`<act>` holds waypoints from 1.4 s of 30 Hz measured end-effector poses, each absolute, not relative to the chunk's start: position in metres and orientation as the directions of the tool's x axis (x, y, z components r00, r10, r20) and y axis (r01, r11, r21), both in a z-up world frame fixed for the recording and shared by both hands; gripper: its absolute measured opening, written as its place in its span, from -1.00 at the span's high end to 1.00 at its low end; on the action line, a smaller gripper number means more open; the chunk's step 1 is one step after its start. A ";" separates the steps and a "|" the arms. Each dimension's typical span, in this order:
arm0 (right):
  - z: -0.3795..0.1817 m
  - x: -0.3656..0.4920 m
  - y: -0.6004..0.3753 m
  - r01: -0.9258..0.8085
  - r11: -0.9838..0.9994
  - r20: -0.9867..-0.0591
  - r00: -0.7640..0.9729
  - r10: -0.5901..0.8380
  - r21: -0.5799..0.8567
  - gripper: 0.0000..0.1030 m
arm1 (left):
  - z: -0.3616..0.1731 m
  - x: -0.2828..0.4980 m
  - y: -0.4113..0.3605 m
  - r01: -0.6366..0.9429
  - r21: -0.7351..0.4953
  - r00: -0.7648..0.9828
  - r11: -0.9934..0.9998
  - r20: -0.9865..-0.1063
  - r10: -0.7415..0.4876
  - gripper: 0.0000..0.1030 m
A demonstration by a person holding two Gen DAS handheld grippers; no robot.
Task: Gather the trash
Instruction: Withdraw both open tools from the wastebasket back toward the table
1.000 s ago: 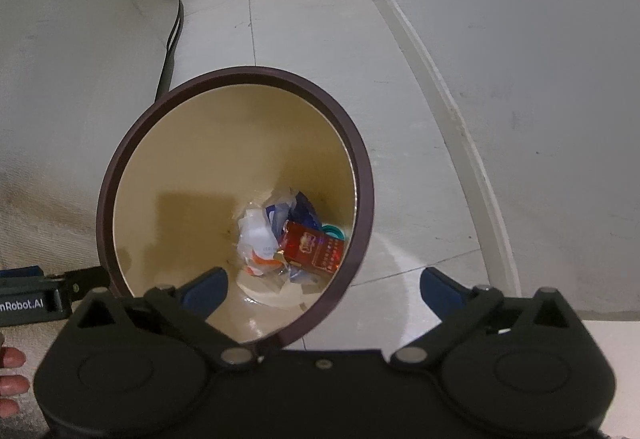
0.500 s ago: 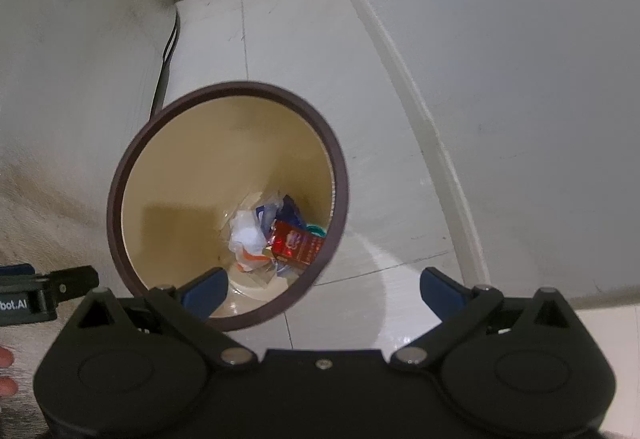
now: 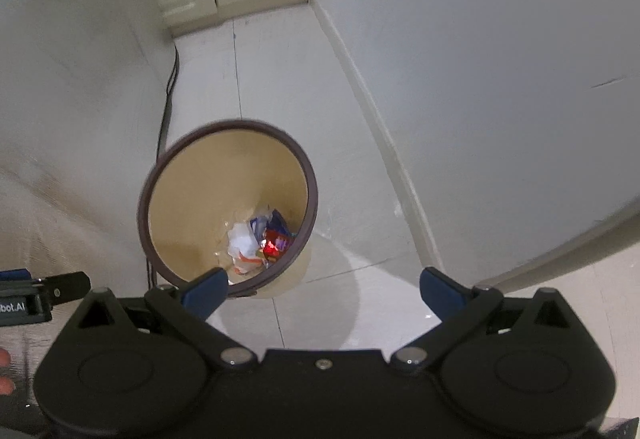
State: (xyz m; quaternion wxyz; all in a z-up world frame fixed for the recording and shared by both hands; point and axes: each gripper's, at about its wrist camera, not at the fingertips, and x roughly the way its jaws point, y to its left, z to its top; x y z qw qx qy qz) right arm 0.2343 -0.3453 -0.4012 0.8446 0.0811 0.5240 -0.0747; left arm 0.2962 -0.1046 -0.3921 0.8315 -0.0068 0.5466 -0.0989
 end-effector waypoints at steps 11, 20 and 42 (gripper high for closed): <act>-0.309 0.173 -0.352 0.242 0.967 -0.809 0.582 -0.082 0.076 -1.00 | -0.300 0.246 -0.111 0.222 -0.154 0.508 0.963 -0.825 -0.249 -1.00; -0.233 0.125 -0.360 0.271 0.959 -0.721 0.681 -0.131 0.082 -1.00 | -0.219 0.210 -0.110 0.272 -0.157 0.607 0.949 -0.738 -0.296 -1.00; -0.081 0.080 -0.304 0.172 0.983 -0.489 0.865 -0.116 0.071 -1.00 | -0.055 0.133 -0.048 0.291 -0.098 0.823 0.952 -0.482 -0.301 -1.00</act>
